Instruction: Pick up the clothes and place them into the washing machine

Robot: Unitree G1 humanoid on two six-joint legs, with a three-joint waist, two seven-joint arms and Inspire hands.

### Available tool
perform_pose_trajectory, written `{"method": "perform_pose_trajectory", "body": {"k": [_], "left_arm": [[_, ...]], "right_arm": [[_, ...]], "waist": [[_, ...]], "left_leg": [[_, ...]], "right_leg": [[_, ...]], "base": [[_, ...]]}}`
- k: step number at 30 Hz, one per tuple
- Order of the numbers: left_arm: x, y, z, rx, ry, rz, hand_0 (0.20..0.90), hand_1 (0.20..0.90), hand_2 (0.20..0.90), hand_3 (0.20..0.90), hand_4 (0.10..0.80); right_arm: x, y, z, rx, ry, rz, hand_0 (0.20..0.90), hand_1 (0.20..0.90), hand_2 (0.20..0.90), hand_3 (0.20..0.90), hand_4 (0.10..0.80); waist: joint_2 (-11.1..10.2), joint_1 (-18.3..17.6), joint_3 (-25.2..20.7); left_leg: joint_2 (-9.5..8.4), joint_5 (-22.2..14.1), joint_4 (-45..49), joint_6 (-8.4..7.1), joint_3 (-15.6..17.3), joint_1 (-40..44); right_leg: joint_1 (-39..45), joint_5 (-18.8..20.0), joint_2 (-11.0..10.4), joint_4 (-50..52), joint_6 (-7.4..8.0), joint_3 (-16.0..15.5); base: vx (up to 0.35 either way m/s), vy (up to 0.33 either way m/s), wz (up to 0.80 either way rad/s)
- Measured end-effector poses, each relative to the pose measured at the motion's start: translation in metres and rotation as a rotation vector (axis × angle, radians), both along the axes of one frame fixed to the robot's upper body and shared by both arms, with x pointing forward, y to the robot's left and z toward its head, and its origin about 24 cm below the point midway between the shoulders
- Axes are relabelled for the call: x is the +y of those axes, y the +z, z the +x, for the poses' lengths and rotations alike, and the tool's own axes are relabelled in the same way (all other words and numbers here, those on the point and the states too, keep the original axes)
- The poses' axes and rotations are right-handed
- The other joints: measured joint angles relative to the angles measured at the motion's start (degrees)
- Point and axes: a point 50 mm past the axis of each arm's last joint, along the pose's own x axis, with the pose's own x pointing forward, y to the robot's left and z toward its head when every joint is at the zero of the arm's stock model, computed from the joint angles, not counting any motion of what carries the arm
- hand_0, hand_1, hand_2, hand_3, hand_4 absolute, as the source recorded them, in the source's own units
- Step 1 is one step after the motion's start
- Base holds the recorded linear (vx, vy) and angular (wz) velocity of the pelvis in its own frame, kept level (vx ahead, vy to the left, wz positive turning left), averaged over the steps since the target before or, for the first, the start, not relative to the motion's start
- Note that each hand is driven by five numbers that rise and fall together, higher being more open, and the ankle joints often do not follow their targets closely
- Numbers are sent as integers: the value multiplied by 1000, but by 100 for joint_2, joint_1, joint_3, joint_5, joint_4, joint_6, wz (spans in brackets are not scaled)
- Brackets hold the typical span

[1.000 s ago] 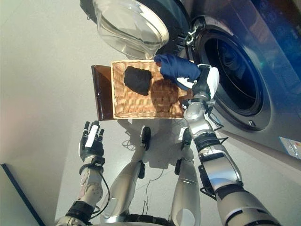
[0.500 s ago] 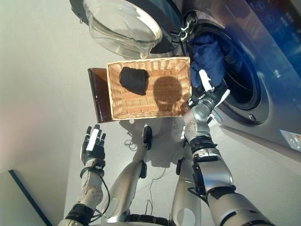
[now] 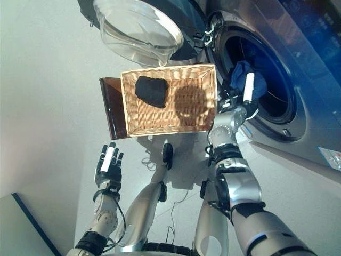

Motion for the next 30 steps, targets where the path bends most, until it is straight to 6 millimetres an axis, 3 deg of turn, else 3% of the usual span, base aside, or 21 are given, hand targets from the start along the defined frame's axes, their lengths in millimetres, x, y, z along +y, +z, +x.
{"method": "perform_pose_trajectory", "body": {"k": [4, 11, 15, 28, 29, 30], "left_arm": [[-1, 0, 0, 1, -1, -13, 900, 900, 900, 900, 800], [0, -2, -2, -5, -13, -14, 900, 900, 900, 900, 800], [0, -5, -5, 10, -20, -14, 900, 900, 900, 900, 800], [-8, -9, -10, 20, -68, -14, 900, 900, 900, 900, 800], [-8, -9, -10, 20, -68, -14, 900, 900, 900, 900, 800], [-8, -9, -11, 21, -68, -14, 900, 900, 900, 900, 800]], "right_arm": [[-14, 14, 4, -19, -26, 31, 200, 200, 200, 200, 300], [-61, 45, -1, -58, -142, 69, 200, 200, 200, 200, 300], [-80, 74, -4, -132, -183, 103, 200, 200, 200, 200, 300], [-98, 72, -12, -150, -246, 195, 200, 200, 200, 200, 300], [-99, 72, -12, -149, -249, 195, 708, 708, 708, 708, 663], [-99, 72, -12, -150, -249, 195, 900, 900, 900, 900, 800]], "waist": [[9, 10, -6], [40, 147, -26], [72, 154, -47], [334, 275, -225], [338, 279, -228], [338, 279, -228]], "left_leg": [[-6, -3, 0, 5, 1, 0], [-42, -2, 1, 10, -8, 4], [-94, 8, 1, 24, 0, 4], [-171, -21, -1, 32, -42, -2], [-180, -24, -1, 35, -39, -3], [-183, -25, -1, 37, -38, -5]], "right_leg": [[3, 19, -6, -6, -23, -1], [18, 33, -41, -20, -7, -3], [47, 74, -91, -94, 50, 0], [112, 113, -163, -216, 94, -3], [112, 119, -172, -223, 103, -3], [113, 129, -176, -228, 119, -3]], "base": [[0, 0, 0], [0, 0, 0], [4, 1, 1], [0, 0, 0], [0, 0, 0], [0, 0, 0]]}}
